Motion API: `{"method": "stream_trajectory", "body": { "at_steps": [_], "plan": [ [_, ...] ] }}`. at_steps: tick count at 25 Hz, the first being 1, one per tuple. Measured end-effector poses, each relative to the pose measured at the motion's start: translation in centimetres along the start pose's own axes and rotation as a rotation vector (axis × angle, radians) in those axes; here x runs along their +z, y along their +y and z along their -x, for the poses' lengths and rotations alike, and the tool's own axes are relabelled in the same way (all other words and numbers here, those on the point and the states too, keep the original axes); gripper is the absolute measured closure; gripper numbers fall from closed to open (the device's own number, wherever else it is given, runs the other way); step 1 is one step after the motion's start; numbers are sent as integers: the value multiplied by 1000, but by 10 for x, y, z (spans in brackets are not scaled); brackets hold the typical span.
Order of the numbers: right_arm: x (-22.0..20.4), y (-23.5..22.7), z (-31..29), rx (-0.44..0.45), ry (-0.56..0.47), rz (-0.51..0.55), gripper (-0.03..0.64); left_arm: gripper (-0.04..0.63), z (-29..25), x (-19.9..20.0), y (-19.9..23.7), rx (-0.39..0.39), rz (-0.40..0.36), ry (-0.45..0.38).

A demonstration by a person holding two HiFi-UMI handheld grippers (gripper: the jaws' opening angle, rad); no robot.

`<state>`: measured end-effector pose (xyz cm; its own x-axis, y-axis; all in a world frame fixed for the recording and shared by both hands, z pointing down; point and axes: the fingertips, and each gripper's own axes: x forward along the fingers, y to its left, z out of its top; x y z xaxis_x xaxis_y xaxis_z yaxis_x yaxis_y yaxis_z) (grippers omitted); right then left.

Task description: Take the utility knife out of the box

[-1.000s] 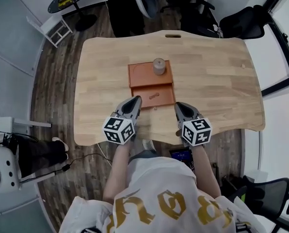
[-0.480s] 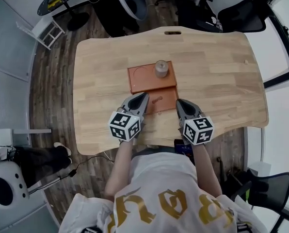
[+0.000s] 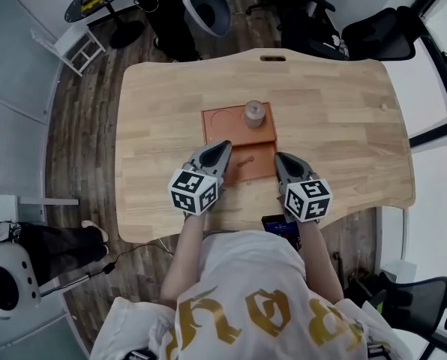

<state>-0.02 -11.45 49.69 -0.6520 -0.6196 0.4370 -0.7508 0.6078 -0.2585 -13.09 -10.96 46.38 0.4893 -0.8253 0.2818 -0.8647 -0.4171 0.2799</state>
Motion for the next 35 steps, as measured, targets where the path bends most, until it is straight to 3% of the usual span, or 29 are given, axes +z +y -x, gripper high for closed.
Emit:
{"method": "stream_trajectory", "body": {
  "at_steps": [11, 35],
  "plan": [
    [3, -10, -1, -1, 0, -19, 604, 586, -16, -5, -5, -31, 4, 34],
    [-28, -42, -31, -7, 79, -100, 604, 586, -50, -67, 11, -60, -47, 256]
  ]
}}
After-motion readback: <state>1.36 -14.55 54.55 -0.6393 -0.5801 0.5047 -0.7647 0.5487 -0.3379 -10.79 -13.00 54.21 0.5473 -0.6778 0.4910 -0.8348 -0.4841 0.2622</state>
